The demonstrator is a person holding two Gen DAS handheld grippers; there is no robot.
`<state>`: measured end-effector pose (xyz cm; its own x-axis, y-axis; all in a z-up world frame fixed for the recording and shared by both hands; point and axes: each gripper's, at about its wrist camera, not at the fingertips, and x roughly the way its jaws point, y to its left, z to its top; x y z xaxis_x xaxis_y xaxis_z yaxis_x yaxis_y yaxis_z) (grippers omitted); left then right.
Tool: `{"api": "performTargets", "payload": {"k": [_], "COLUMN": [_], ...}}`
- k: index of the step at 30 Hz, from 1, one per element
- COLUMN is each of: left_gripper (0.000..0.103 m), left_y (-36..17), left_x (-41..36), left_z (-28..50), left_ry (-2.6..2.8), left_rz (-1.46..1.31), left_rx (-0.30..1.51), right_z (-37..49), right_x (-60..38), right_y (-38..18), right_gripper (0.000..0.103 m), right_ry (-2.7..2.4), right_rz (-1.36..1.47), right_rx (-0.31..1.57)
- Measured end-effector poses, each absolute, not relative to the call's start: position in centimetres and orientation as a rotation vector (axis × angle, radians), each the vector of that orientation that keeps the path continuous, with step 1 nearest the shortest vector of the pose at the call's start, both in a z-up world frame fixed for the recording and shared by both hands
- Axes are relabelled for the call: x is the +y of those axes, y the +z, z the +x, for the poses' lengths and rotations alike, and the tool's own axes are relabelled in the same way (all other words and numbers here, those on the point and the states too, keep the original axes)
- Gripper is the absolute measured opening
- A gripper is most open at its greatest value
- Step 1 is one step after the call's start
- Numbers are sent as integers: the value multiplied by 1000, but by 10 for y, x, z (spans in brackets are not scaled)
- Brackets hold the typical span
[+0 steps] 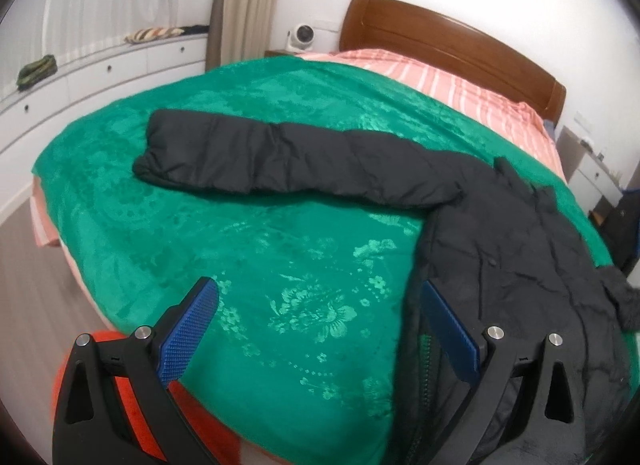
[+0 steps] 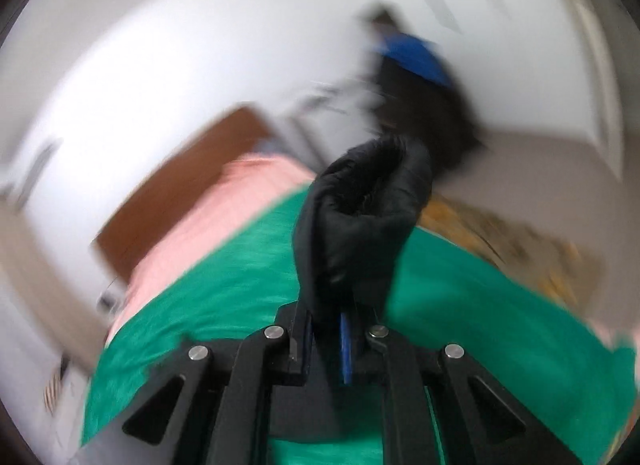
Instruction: Fold large clothes
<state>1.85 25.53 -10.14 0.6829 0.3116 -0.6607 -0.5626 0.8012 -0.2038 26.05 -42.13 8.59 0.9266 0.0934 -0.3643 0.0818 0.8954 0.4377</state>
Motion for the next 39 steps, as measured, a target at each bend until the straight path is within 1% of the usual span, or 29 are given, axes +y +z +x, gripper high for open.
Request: {"api": "performTargets", "payload": {"k": [3,5,7,8,9,10,11,12,13,14,18,22,29,34,36,39], "left_gripper": [101,101,101,101,101,101,101,101,101,101,101,101,101,101,101,101], "left_y": [-101,-101,-101,-101,-102,-103,-105,-107,-108,-110,-115,-118,-122,-119,-120,-119], "left_x": [257,257,257,257,258,259,259,261,263,264,266,270,260,243,238,234], "left_z": [13,9,3,1,0,-1,-1,0,1,1,-1,2,10,16,18,20], "left_ry": [506,519,539,547,553,555,558,562,565,567,571,570,561,511,491,456], "left_rz": [-421,-402,-373,-360,-351,-345,-342,-343,-346,-348,-342,-370,-347,-279,-266,-278], "left_rx": [631,616,599,592,590,591,594,599,603,608,623,638,647,656,670,694], "right_z": [282,293,305,309,313,318,319,325,328,324,296,244,156,111,93,72], "right_x": [-320,-253,-180,-147,-111,-77,-54,-19,-6,17,49,39,-47,-102,-114,-117], "right_y": [140,154,154,147,135,116,101,71,56,28,-32,-56,-52,-40,-39,-47], "right_gripper": [11,11,11,12,16,23,58,90,93,93,93,93,93,94,97,99], "right_ry": [207,316,412,447,479,512,533,560,571,583,658,739,643,505,452,427], "right_rz": [351,300,239,210,187,168,161,159,169,189,206,157,-94,-11,28,17], "right_rx": [361,366,382,393,412,449,489,571,605,653,784,788,592,511,465,436]}}
